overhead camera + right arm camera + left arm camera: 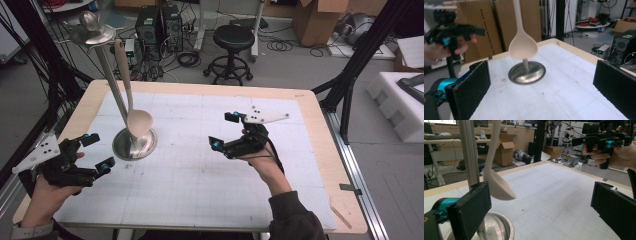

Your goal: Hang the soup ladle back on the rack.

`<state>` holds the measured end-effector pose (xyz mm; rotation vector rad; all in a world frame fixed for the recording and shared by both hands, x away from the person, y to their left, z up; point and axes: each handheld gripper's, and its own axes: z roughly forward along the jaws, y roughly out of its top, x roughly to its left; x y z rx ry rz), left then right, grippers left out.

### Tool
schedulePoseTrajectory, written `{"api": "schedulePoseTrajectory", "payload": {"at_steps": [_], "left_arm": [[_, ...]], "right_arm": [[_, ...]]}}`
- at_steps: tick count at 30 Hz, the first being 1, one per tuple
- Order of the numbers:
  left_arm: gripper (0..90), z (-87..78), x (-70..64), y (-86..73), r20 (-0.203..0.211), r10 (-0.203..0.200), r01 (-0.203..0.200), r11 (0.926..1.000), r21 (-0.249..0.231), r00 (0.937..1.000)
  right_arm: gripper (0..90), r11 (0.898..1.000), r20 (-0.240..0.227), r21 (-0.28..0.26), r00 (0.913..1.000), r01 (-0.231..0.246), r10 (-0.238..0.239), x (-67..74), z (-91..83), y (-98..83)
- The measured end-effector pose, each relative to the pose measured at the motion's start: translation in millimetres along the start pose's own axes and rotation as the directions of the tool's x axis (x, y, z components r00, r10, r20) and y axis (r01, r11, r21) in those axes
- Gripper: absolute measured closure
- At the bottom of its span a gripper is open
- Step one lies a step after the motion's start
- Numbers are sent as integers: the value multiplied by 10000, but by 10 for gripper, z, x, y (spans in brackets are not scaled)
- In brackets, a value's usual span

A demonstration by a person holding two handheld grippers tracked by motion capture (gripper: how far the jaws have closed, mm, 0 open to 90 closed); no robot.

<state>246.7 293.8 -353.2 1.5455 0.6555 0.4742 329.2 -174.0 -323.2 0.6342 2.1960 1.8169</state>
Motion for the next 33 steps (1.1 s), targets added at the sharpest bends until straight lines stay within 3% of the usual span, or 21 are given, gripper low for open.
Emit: {"api": "schedulePoseTrajectory", "payload": {"at_steps": [7,15,28,33], "left_arm": [[34,19,-5,-18,18,-32,32,10000,58,10000],[34,28,15,-68,-14,-140,140,9998,107,9999],[34,54,-12,-82,-152,-35,36,10000,41,9999],[34,70,1,-97,-361,-90,86,9999,-127,9993]], "right_arm": [[1,10000,399,86,9992,41,-44,-77,-367,-195],[1,9971,901,378,9936,655,-687,-22,-685,-353],[1,9999,1637,-60,9864,119,-108,-80,-1152,-603],[1,9997,2077,-221,9780,-143,186,-130,-1281,-679]]}}
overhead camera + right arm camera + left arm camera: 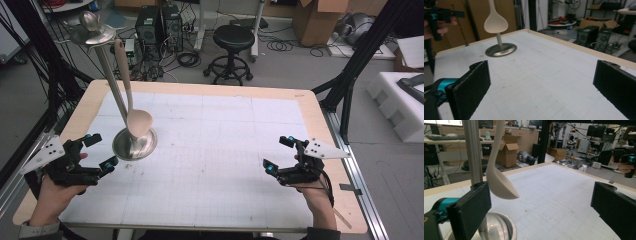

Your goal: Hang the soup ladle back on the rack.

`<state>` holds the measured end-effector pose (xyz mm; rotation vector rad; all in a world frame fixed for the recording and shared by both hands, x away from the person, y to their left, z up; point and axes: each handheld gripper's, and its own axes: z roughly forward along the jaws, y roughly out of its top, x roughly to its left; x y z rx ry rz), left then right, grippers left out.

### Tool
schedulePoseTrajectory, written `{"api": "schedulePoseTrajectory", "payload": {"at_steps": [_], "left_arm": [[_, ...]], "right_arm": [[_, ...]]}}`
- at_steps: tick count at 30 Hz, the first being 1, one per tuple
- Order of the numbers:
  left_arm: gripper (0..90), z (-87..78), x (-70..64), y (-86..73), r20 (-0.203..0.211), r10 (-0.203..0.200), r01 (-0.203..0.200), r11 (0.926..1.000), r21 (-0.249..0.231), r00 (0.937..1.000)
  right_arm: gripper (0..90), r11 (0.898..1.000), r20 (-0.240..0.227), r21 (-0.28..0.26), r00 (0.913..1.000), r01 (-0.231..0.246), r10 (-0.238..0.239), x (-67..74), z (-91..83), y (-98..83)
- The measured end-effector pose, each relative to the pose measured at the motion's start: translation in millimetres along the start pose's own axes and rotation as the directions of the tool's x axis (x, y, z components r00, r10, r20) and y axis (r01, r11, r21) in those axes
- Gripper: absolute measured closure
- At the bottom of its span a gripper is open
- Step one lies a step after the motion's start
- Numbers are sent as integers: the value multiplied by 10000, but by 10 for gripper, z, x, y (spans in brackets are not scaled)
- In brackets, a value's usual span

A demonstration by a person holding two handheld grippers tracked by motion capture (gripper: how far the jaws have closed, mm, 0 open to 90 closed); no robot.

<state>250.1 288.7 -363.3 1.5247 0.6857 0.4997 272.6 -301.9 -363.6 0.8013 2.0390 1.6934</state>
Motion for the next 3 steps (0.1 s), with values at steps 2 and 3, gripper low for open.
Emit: {"api": "schedulePoseTrajectory", "payload": {"at_steps": [2,3], "left_arm": [[34,13,-10,1,42,33,-33,10000,29,10000],[34,19,-17,5,91,38,-38,10000,32,10000]], "right_arm": [[1,9999,57,-72,9999,-153,153,-17,-31,-24],[1,9998,67,-94,9998,-194,195,-21,-43,-30]]}}
